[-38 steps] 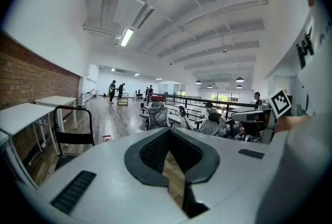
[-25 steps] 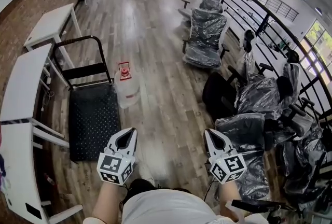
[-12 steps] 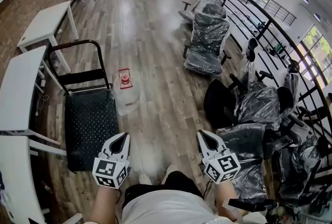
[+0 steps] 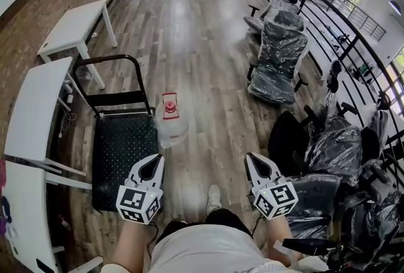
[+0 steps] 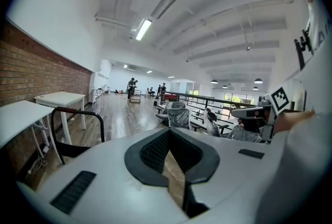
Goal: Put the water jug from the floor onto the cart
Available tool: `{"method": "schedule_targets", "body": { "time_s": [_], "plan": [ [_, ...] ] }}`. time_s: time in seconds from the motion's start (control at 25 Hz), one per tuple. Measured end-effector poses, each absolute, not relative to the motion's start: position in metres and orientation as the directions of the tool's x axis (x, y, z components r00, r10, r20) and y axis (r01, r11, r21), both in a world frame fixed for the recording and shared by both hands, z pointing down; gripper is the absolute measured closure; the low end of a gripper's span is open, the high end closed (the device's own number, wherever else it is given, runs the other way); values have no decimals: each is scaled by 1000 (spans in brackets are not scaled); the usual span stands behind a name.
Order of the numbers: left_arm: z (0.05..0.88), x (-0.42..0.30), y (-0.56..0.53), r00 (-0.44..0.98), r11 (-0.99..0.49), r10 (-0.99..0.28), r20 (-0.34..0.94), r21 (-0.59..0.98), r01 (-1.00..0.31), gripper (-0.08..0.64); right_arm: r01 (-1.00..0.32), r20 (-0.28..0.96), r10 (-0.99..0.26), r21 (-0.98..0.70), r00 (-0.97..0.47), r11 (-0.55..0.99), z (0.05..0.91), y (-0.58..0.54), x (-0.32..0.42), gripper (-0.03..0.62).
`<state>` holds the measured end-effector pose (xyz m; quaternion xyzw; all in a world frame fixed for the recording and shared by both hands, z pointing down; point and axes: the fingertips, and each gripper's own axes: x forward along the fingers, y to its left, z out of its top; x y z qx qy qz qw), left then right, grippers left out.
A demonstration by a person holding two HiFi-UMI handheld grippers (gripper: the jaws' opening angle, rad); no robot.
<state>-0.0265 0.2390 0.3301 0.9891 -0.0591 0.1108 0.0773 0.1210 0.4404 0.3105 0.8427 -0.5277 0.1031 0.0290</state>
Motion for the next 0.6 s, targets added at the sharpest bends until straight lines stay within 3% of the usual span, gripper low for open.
{"method": "schedule_targets", "body": {
  "time_s": [0.36, 0.6],
  "plan": [
    [317, 76, 201, 952, -939, -221, 211, 217, -266, 560, -933, 186, -929, -106, 321, -344, 304, 388, 252, 589],
    [320, 97, 176, 903, -906, -345, 256, 159, -392, 560, -967, 187, -963, -124, 197, -222, 309, 332, 304, 589]
  ]
}}
